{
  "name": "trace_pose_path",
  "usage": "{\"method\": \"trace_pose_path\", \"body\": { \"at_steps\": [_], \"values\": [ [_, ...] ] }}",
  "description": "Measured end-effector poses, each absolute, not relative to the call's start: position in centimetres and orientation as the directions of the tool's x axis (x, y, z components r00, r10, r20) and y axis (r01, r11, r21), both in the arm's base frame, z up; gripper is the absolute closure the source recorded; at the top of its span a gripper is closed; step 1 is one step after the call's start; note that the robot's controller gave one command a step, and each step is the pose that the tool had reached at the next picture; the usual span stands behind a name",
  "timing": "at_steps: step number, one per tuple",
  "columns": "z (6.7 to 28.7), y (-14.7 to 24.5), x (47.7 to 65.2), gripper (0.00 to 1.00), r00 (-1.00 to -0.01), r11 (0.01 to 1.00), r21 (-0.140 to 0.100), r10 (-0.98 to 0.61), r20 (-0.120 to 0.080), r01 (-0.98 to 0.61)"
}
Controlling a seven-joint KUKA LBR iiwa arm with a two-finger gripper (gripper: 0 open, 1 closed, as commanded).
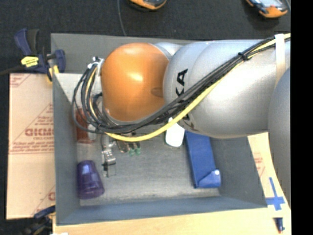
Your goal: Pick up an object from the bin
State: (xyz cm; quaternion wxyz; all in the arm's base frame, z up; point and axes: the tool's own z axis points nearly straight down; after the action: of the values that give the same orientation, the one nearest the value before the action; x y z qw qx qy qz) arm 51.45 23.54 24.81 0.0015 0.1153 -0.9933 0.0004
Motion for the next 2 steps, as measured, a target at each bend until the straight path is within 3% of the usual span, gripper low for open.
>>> {"method": "trace_pose_path", "body": {
  "at_steps": [1,2],
  "values": [
    [25.6,23.5,50.6,0.00,-0.920,0.920,0.000,-0.391,-0.002,-0.391],
    [23.3,20.9,50.6,0.00,-0.791,0.791,0.000,-0.611,-0.001,-0.611]
  ]
}}
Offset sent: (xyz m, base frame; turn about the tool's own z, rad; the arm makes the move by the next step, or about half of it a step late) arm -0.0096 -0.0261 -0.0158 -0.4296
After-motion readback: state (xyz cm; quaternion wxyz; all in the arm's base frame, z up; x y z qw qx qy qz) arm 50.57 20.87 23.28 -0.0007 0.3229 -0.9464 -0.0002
